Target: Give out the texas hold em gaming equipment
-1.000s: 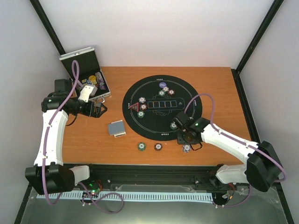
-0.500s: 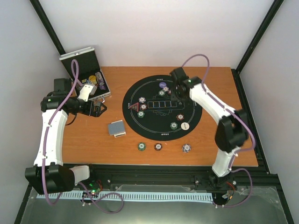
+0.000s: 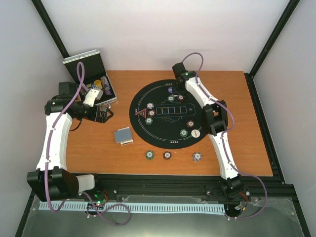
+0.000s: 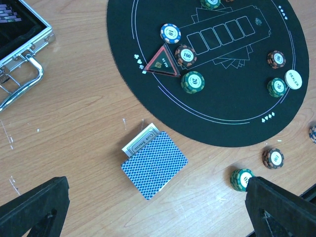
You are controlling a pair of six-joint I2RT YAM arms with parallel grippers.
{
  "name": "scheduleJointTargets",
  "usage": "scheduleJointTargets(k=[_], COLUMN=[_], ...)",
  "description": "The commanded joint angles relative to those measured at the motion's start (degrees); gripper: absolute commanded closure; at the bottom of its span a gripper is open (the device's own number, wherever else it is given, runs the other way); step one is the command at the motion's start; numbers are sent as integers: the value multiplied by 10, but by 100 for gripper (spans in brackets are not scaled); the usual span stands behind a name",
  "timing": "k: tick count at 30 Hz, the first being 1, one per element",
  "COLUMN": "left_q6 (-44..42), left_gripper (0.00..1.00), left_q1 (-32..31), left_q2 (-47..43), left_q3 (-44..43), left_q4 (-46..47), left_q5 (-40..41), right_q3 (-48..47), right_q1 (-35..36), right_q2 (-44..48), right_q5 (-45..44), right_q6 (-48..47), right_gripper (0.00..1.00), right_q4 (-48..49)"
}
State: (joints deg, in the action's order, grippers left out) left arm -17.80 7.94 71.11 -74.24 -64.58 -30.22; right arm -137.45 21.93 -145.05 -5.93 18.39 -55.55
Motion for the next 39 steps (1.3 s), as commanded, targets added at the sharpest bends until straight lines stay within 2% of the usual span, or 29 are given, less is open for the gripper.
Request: scheduleJointTargets(k=[1,14,17,19,24,29,34,39], left_q6=[-11,-14,-14,-14,-15,-13,-12,-11], left_gripper=[0,0,0,0,0,0,0,0], left_q1=[3,3,3,3,3,3,3,3], left_q2=[6,13,14,14,14,14,10,-1], left_q3=[-6,0,1,1,2,3,3,9], left_q4=[7,14,14,15,14,15,12,12], left_q5=[4,7,7,8,10,12,14,11], right_q3=[-28,-49,-51,-51,-67,-78,-77,-61], right_q1=[1,1,1,1,1,1,1,1], right_q2=[-20,-60,-64,-65,-66,-51,-16,30], right_q5=[21,48,51,52,42,38,36,22], right_q6=[-12,-11,-11,-11,-17,-17,-21,-21], right_gripper=[82,80,75,67,60,47,41,42], right_q4=[15,35,33,33,33,32,18,-27])
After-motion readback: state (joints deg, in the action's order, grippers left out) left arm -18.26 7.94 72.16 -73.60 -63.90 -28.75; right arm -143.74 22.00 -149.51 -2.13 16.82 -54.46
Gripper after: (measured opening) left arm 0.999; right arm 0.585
